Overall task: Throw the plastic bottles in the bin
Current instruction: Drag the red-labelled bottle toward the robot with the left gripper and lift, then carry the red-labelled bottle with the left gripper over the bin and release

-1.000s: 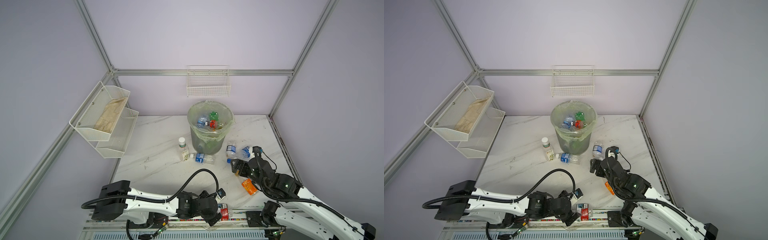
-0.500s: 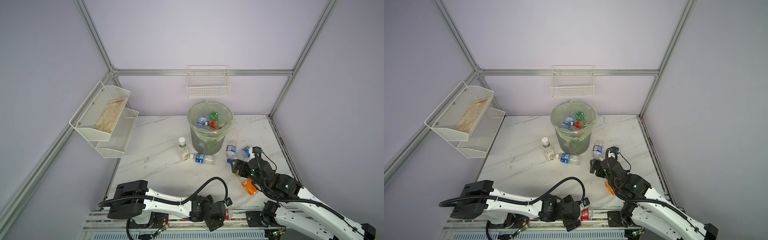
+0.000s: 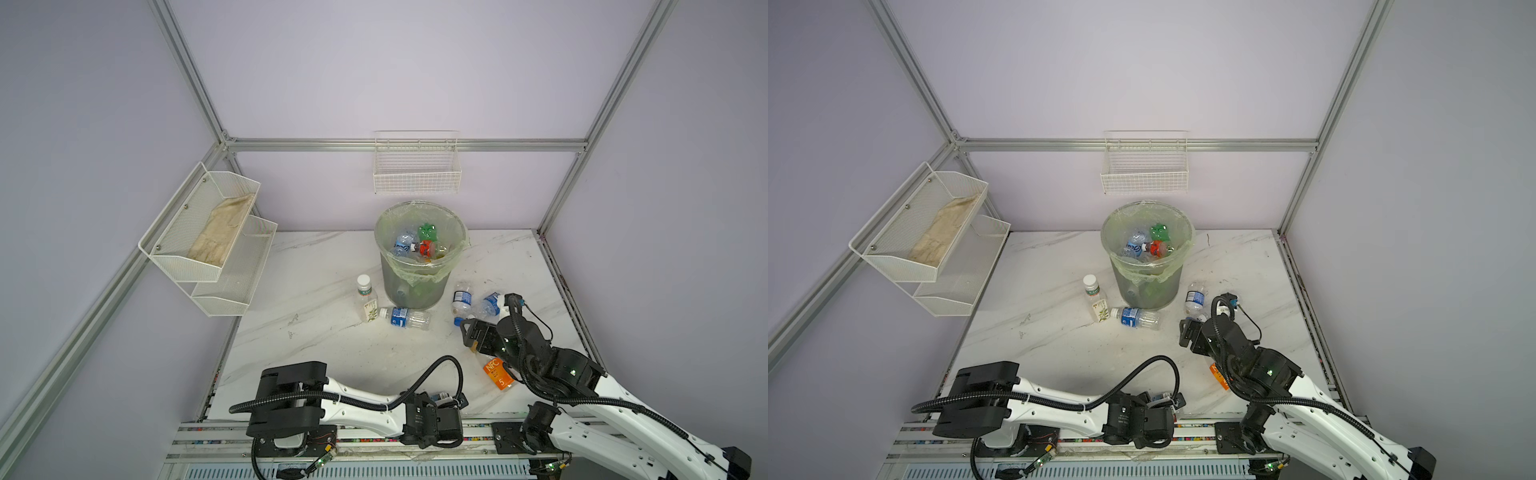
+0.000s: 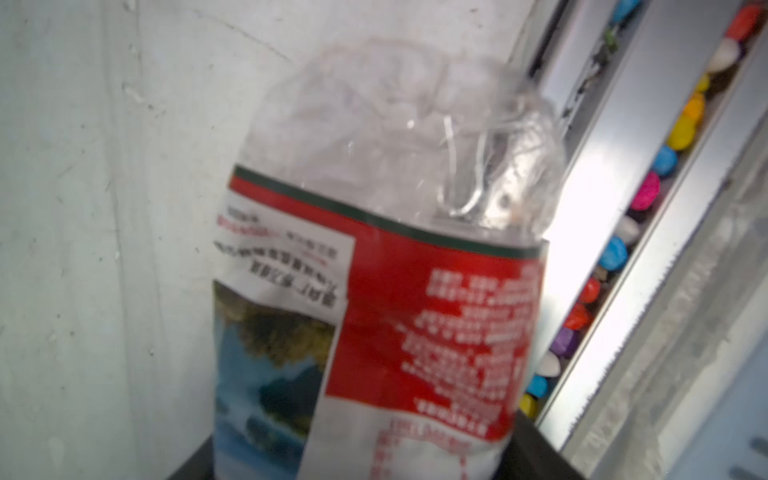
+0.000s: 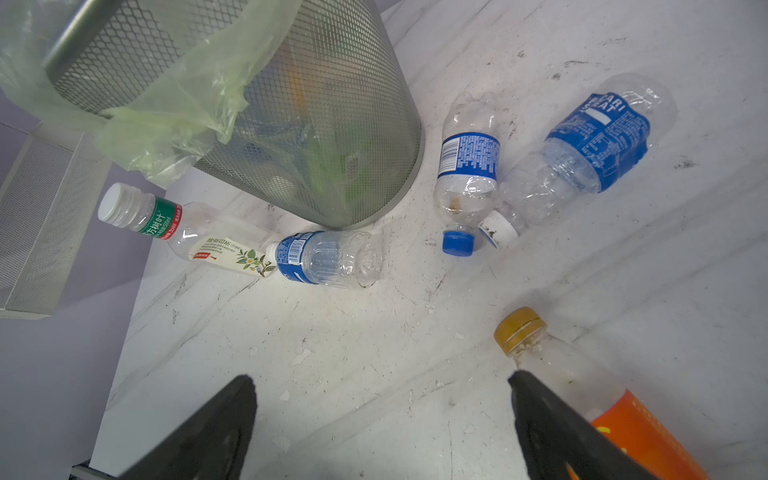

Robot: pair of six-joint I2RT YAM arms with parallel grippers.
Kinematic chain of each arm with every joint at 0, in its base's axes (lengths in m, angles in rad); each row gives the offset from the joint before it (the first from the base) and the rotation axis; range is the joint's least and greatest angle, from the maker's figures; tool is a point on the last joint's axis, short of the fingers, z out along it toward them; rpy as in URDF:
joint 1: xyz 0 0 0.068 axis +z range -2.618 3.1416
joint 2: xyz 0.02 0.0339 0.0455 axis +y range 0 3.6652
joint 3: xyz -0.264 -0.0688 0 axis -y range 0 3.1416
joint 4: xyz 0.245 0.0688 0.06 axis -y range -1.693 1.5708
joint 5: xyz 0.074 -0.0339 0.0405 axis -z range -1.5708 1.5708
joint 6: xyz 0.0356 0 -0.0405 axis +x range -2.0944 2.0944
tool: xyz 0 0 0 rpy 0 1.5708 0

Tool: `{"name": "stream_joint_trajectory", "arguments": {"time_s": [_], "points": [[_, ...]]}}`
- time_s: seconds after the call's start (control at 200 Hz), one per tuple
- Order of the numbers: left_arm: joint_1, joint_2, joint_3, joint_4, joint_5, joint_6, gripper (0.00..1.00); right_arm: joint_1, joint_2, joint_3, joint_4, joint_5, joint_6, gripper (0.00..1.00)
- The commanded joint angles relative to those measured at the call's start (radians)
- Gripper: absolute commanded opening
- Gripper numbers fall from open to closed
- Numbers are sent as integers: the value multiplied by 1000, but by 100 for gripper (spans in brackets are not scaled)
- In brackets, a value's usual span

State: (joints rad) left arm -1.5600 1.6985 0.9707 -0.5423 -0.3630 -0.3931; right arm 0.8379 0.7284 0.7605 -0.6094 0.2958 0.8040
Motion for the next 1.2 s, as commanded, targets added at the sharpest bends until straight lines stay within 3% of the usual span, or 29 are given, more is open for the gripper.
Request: {"name": "stream_joint_trajectory", "arguments": {"time_s": [0.0,0.19,0.36,0.475,0.58,0.945,1.195], "points": [[0,-43,68,-27,-97,-8,42,1,-11,11,2,24,22,97],[29,-157,14,-2,-122,-1,33,1,-1,20,2,30,19,97],[108,-351,-75,60,-81,-3,26,1,-4,25,2,36,17,97],[171,-478,-133,95,-56,-1,16,0,-14,26,0,39,22,97],[234,-581,-166,102,-38,11,0,1,-30,27,-4,47,24,97],[450,-845,-199,193,16,26,0,1,-112,27,-21,80,48,97],[538,-889,-13,235,-44,149,0,1,-134,3,-33,76,61,97]]}}
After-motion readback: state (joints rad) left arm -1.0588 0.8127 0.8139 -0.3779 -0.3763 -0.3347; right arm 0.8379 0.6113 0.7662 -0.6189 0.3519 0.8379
